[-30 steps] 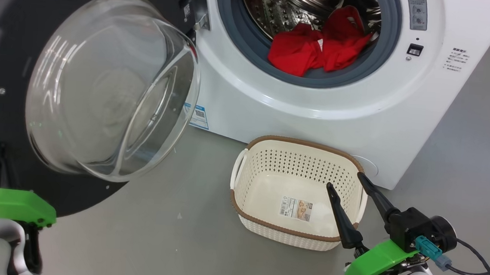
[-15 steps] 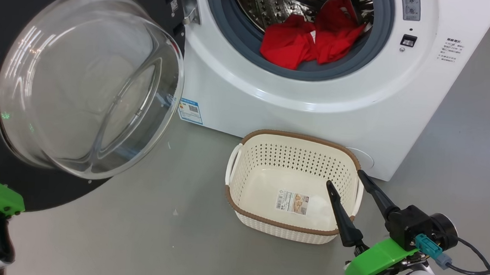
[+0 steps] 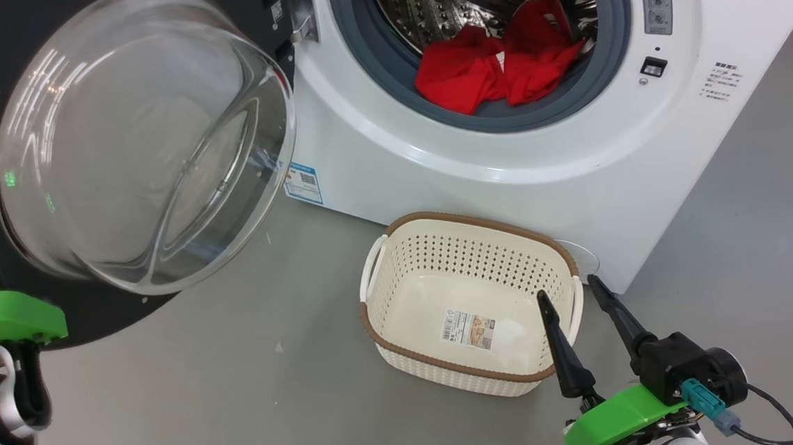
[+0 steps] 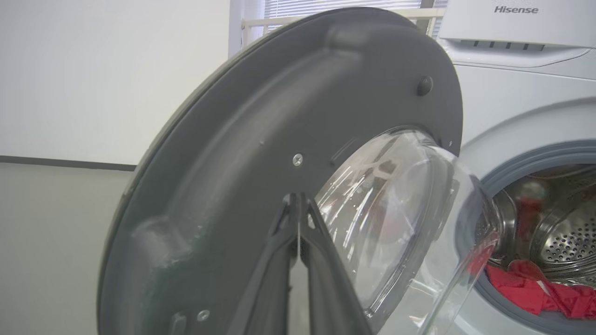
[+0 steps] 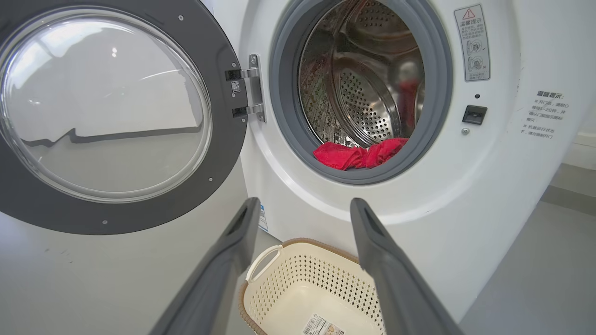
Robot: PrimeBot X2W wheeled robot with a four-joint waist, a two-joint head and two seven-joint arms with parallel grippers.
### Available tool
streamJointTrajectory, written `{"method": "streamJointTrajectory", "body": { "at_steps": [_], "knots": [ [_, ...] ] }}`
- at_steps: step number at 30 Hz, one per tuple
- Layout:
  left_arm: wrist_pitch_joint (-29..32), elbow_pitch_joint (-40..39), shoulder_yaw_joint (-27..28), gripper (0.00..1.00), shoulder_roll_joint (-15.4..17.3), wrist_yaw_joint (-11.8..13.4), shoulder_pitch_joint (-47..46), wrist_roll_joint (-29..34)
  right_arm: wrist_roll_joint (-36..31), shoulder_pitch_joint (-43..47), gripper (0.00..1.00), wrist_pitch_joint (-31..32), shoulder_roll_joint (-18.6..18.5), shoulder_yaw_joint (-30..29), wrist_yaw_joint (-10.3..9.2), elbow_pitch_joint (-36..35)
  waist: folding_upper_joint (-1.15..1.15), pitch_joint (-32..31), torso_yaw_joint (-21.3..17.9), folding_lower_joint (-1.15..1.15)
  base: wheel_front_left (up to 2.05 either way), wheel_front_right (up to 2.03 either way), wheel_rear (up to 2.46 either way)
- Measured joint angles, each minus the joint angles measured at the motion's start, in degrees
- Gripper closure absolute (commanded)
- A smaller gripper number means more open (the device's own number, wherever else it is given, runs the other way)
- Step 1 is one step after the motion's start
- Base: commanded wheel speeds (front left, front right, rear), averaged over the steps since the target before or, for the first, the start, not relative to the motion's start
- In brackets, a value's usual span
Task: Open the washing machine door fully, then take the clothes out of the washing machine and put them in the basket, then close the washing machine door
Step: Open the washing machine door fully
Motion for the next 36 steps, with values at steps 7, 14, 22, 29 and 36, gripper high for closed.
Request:
{"method": "streamJointTrajectory", "body": {
  "at_steps": [7, 14, 22, 29, 36],
  "knots": [
    [0.4, -11.2, -1.8, 0.00, -0.7, 0.0, 3.0, 1.3, 0.7, -0.2, 0.00, -1.3, 0.0, -0.7, 0.00, 1.3, 0.00, -0.7, -1.6, 0.00, 0.00, 0.00, 0.00],
    [3.2, -22.0, -6.8, 0.00, -1.7, -2.7, 6.2, 1.3, 0.9, -1.5, 0.00, -2.0, 0.0, -3.1, 0.00, 1.8, 0.00, -0.7, -4.3, 0.00, 0.00, 0.00, 0.00],
    [5.0, -22.1, -10.6, 0.00, -2.2, -6.6, 7.9, -0.6, 0.9, -2.9, 0.00, -2.5, 0.0, -6.9, 0.00, 1.6, 0.00, -0.1, -8.3, 0.00, 0.00, 0.00, 0.00],
    [4.4, -21.3, -13.1, 0.00, -2.0, -9.1, 9.0, -0.5, 0.7, -3.3, 0.00, -2.9, 0.1, -8.2, 0.00, 0.0, 0.00, 0.6, -12.6, 0.00, 0.00, 0.00, 0.00],
    [4.3, -21.4, -13.8, 0.00, -2.0, -9.2, 13.1, -0.7, 0.7, -3.4, 0.00, -2.9, 0.1, -7.9, 0.00, -2.1, 0.00, 0.8, -16.9, 0.00, 0.00, 0.00, 0.00]
  ]
}}
